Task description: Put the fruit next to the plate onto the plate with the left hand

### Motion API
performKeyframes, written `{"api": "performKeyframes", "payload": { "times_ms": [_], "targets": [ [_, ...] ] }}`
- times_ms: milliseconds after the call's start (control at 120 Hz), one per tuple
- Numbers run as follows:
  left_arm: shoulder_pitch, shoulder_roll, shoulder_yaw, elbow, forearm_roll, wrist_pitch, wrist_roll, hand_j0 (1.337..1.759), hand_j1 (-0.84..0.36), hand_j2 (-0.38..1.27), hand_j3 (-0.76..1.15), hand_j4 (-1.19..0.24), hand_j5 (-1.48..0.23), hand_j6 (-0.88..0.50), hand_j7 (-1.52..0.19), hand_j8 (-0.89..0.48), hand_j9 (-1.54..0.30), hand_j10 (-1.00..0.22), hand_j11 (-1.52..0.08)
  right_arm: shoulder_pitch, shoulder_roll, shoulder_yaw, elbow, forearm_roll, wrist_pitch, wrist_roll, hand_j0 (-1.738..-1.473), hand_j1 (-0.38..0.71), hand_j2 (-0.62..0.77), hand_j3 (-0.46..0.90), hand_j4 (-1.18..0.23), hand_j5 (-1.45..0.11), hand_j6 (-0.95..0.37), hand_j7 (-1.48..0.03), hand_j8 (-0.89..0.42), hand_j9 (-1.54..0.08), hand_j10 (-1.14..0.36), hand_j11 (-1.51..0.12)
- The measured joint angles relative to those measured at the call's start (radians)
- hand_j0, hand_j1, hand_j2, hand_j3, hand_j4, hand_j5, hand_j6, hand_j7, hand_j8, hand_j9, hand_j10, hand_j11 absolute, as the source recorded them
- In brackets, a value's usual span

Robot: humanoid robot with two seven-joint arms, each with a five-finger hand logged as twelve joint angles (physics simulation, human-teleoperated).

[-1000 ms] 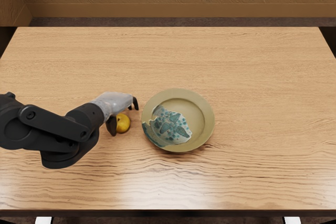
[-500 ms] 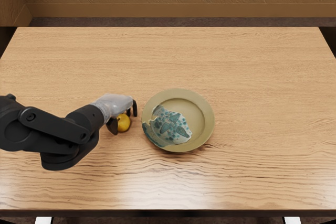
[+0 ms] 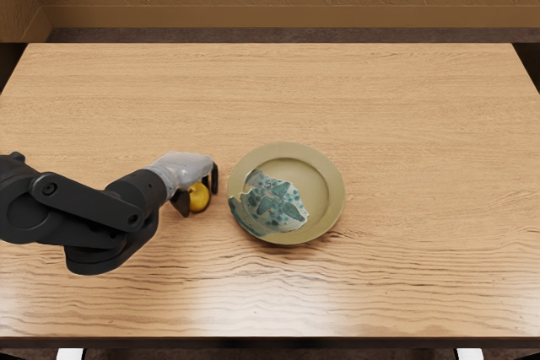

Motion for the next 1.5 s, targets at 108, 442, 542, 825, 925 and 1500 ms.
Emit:
{"api": "performKeyframes", "payload": {
  "times_ms": [108, 442, 542, 825, 925, 1500],
  "targets": [
    [0.0, 0.0, 0.0, 0.001, -0.002, 0.0, 0.001, 1.656, -0.31, 0.33, 0.0, -0.62, -0.83, -0.46, -0.83, -0.46, -0.83, -0.63, -0.83, 0.0, 0.0, 0.0, 0.0, 0.0, 0.0, 0.0, -1.658, -0.32, 0.0, 0.0, -0.02, -0.03, -0.02, -0.03, -0.02, -0.03, -0.02, -0.03],
    [0.014, 0.0, -0.001, 0.003, -0.008, 0.003, 0.014, 1.652, -0.31, 0.39, -0.02, -0.72, -0.88, -0.51, -0.92, -0.48, -0.95, -0.71, -0.95, 0.0, 0.0, 0.0, 0.0, 0.0, 0.0, 0.0, -1.658, -0.32, 0.0, 0.0, -0.02, -0.03, -0.02, -0.03, -0.02, -0.03, -0.02, -0.03],
    [0.018, 0.0, -0.002, 0.003, -0.002, 0.002, 0.016, 1.653, -0.33, 0.34, 0.17, -0.68, -0.92, -0.46, -0.96, -0.43, -1.0, -0.73, -1.0, 0.0, 0.0, 0.0, 0.0, 0.0, 0.0, 0.0, -1.658, -0.32, 0.0, 0.0, -0.02, -0.03, -0.02, -0.03, -0.02, -0.03, -0.02, -0.03],
    [0.021, 0.0, -0.004, 0.003, -0.005, -0.003, 0.017, 1.655, -0.46, 0.58, 0.21, -0.53, -1.12, -0.25, -1.12, -0.3, -1.14, -0.7, -1.14, 0.0, 0.0, 0.0, 0.0, 0.0, 0.0, 0.0, -1.658, -0.32, -0.01, 0.0, -0.02, -0.03, -0.02, -0.03, -0.02, -0.03, -0.02, -0.03],
    [0.024, 0.0, -0.004, 0.003, -0.008, 0.002, 0.016, 1.659, -0.46, 0.53, 0.31, -0.55, -1.1, -0.26, -1.12, -0.29, -1.15, -0.7, -1.16, 0.0, 0.0, 0.0, 0.0, 0.0, 0.0, 0.0, -1.658, -0.32, 0.0, 0.0, -0.02, -0.03, -0.02, -0.03, -0.02, -0.03, -0.02, -0.03],
    [-0.006, 0.013, -0.032, 0.004, -0.045, -0.005, 0.013, 1.651, -0.3, 0.39, 0.03, -0.69, -1.17, -0.37, -1.17, -0.39, -1.2, -0.83, -1.17, 0.0, 0.0, 0.0, 0.0, 0.0, 0.0, 0.0, -1.658, -0.32, 0.0, 0.0, -0.02, -0.03, -0.02, -0.03, -0.02, -0.03, -0.02, -0.03]
  ]
}}
